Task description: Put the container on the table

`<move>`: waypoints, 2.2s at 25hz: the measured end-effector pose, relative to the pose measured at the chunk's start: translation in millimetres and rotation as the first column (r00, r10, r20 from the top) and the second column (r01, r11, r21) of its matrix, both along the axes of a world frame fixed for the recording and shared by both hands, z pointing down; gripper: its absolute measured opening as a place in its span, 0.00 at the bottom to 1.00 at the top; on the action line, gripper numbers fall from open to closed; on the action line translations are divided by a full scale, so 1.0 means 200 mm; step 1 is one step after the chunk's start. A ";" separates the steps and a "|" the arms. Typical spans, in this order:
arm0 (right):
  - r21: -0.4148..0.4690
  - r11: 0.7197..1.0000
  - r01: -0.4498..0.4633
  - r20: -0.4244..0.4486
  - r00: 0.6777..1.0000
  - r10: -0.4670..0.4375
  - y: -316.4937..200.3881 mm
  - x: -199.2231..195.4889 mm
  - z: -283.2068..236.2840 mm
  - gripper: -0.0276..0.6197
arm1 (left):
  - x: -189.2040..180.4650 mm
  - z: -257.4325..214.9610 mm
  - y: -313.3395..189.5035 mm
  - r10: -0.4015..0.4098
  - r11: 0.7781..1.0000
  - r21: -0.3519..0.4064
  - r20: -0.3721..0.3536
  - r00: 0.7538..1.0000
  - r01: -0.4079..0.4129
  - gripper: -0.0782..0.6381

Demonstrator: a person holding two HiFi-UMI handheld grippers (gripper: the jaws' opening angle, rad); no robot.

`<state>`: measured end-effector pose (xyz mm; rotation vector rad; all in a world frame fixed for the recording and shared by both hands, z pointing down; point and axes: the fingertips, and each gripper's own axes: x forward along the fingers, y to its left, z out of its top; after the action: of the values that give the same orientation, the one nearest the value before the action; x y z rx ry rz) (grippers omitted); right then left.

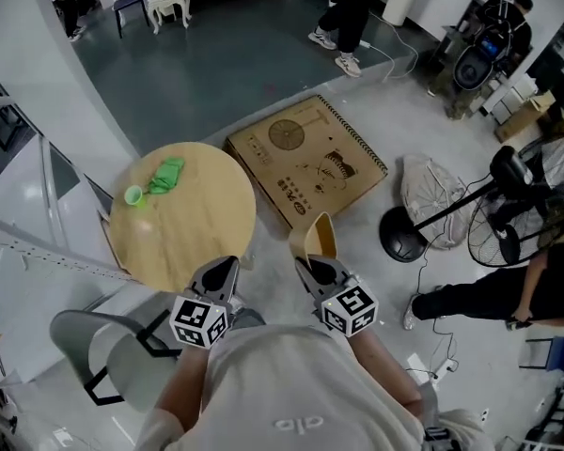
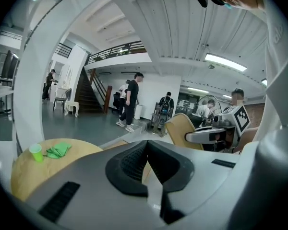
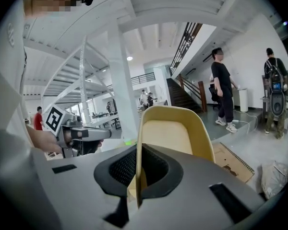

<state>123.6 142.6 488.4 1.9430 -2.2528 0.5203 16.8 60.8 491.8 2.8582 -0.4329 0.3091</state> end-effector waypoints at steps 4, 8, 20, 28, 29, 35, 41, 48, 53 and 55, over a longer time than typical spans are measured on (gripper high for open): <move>-0.024 1.000 0.006 -0.015 1.000 -0.006 -0.34 -0.09 0.05 0.09 | -0.10 0.05 -0.32 -0.004 1.000 0.000 0.009 1.000 0.004 0.13; -0.082 0.997 0.011 -0.015 1.000 -0.012 -0.58 -0.18 0.13 0.09 | -0.24 0.08 -0.53 -0.025 1.000 -0.002 0.030 0.999 0.025 0.13; -0.224 0.956 0.190 -0.001 0.981 -0.196 -1.03 -0.27 0.35 0.09 | -0.49 0.19 -0.83 -0.229 0.968 -0.086 0.077 0.970 0.235 0.13; -0.314 0.879 0.359 0.059 0.931 -0.359 -1.31 -0.23 0.56 0.09 | -0.55 0.24 -0.96 -0.420 0.893 -0.109 0.145 0.896 0.437 0.13; -0.324 0.869 0.375 0.065 0.925 -0.375 -1.35 -0.21 0.59 0.09 | -0.56 0.25 -0.98 -0.439 0.882 -0.115 0.154 0.885 0.458 0.13; -0.392 0.792 0.468 0.075 0.874 -0.480 -1.56 -0.16 0.78 0.09 | -0.59 0.29 -1.04 -0.561 0.793 -0.145 0.205 0.802 0.592 0.13; -0.451 0.724 0.522 0.088 0.833 -0.546 -1.72 -0.13 0.98 0.09 | -0.61 0.33 -1.08 -0.641 0.716 -0.159 0.237 0.730 0.680 0.13; -0.519 0.637 0.570 0.080 0.775 -0.627 -1.83 -0.14 1.21 0.09 | -0.63 0.40 -1.01 -0.718 0.614 -0.181 0.277 0.639 0.768 0.13; -0.554 0.604 0.572 0.062 0.752 -0.656 -1.91 -0.13 1.33 0.09 | -0.67 0.42 -0.96 -0.760 0.549 -0.182 0.296 0.578 0.816 0.13; -0.565 0.594 0.572 0.055 0.745 -0.665 -1.93 -0.13 1.36 0.09 | -0.69 0.42 -0.95 -0.777 0.525 -0.183 0.297 0.556 0.831 0.13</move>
<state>96.7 -243.8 761.4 0.7960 -2.1454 0.7547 -120.2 -128.9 575.2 2.0104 -1.5356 0.3946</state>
